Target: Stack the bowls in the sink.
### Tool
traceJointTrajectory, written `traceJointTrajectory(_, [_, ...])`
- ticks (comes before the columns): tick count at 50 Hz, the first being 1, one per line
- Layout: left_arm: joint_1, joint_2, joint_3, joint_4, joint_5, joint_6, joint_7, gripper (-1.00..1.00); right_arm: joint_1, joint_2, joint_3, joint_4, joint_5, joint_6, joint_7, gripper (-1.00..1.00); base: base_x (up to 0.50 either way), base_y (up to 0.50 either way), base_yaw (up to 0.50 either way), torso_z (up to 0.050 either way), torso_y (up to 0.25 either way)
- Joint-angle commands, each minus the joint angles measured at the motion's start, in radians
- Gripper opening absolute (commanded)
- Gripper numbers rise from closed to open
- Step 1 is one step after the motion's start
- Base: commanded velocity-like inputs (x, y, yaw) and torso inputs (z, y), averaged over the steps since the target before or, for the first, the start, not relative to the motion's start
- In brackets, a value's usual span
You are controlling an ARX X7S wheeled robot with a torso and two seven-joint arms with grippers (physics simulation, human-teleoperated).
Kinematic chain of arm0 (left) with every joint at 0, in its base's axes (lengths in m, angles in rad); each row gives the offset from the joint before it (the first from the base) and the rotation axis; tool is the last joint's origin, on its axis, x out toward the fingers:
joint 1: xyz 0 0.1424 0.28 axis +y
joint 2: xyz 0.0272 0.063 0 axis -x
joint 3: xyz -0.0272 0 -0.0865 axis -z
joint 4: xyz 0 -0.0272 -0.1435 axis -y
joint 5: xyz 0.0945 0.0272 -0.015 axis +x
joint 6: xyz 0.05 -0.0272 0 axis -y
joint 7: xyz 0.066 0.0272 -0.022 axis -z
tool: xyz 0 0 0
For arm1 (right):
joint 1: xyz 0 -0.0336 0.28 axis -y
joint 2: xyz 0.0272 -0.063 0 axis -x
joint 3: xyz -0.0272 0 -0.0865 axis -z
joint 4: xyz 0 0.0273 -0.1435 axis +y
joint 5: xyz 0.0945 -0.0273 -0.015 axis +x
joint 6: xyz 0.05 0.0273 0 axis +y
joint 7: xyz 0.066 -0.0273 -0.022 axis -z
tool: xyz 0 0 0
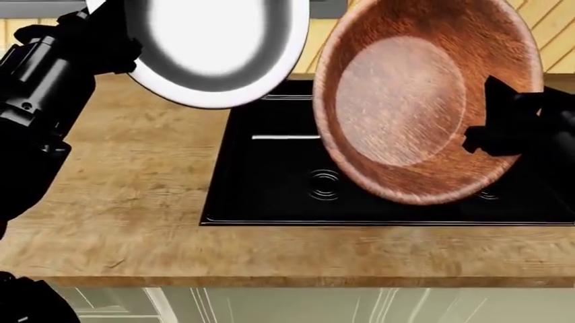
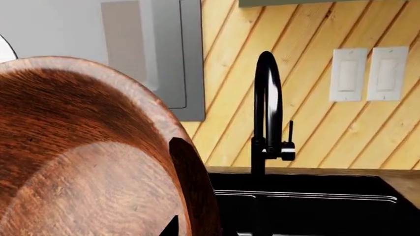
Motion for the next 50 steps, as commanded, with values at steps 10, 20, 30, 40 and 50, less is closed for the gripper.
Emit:
traceJointTrajectory(10, [0.004,-0.005,0.001,0.004,-0.011,0.015,-0.004,-1.00,-0.013,0.004,0.009,-0.008,-0.019,0.003,-0.005,-1.00,0.50,0.22,0.00,0.000,0.002])
traceJointTrajectory(20, [0.006,-0.008,0.006,0.004,-0.014,0.017,-0.006,-1.00,-0.025,-0.003,0.017,0.001,-0.013,-0.010,-0.002,-1.00,0.14,0.07,0.00,0.001,0.001])
traceJointTrajectory(30, [0.007,-0.012,0.007,0.008,-0.020,0.017,-0.012,-1.00,-0.031,-0.007,0.010,-0.002,-0.025,-0.008,-0.010,-1.00,0.02,0.06,0.00,0.000,0.001])
traceJointTrajectory(40, [0.007,-0.014,0.013,0.007,-0.022,0.020,-0.015,-1.00,-0.043,-0.008,0.013,0.003,-0.030,-0.013,-0.017,-1.00,0.13,0.29,0.00,0.000,0.001])
traceJointTrajectory(50, [0.014,-0.017,0.015,0.007,-0.025,0.026,-0.015,-1.00,-0.046,-0.012,0.008,0.010,-0.030,-0.009,-0.022,-1.00,0.27,0.05,0.00,0.000,0.001])
